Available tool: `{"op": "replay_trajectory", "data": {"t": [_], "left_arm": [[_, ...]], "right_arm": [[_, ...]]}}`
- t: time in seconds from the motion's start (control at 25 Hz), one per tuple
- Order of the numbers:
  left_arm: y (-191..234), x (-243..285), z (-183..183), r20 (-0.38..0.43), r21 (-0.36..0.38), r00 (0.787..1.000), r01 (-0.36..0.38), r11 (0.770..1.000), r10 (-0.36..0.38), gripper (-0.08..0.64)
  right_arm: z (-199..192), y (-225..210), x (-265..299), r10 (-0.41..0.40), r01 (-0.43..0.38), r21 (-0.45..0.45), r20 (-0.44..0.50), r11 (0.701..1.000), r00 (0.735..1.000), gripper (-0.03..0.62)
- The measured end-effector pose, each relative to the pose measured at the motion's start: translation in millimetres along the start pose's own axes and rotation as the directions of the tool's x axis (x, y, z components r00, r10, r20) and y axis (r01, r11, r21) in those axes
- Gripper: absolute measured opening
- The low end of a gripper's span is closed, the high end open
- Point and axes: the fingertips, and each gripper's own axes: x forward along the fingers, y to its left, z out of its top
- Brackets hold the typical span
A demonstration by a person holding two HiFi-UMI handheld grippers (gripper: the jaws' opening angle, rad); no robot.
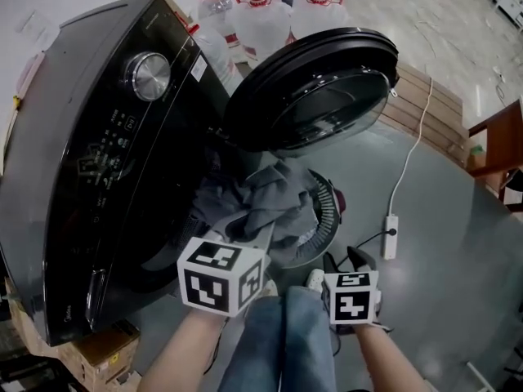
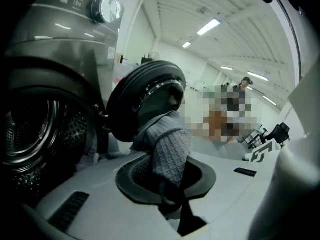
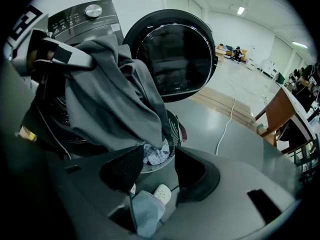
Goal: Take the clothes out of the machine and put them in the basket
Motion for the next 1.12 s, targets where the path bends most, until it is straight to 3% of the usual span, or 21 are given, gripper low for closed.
{"op": "replay_trajectory", "data": {"t": [0.16,0.2,0.28,0.36,0.76,1.12], "left_arm": [[2,30,-31,-0.101,-0.046,0.995,-0.001,0.999,-0.004,0.071],[6,37,-39,-0.127,-0.058,0.992,-0.023,0.998,0.016,0.104],[13,48,-49,-0.156,-0.054,0.986,-0.066,0.996,0.057,0.291],[20,53,-54,-0.161,-0.031,0.983,-0.089,0.996,0.083,0.314],[70,61,-77,-0.199,-0.022,0.967,-0.169,0.985,0.161,0.322],[151,62,-110,-0.235,0.091,0.924,-0.288,0.953,0.302,0.375]], "right_arm": [[-4,-5,7,-0.004,0.004,0.009,-0.010,1.000,1.000,0.196],[-6,-5,9,-0.004,0.004,0.012,-0.014,1.000,1.000,0.196],[-11,-5,13,-0.002,0.002,0.015,-0.025,1.000,1.000,0.196],[-15,-3,17,0.006,-0.005,0.013,-0.037,1.000,0.999,0.196],[-20,6,36,0.023,-0.023,0.014,-0.063,1.000,0.998,0.192],[-20,17,62,0.026,-0.025,0.008,-0.083,1.000,0.996,0.190]]}}
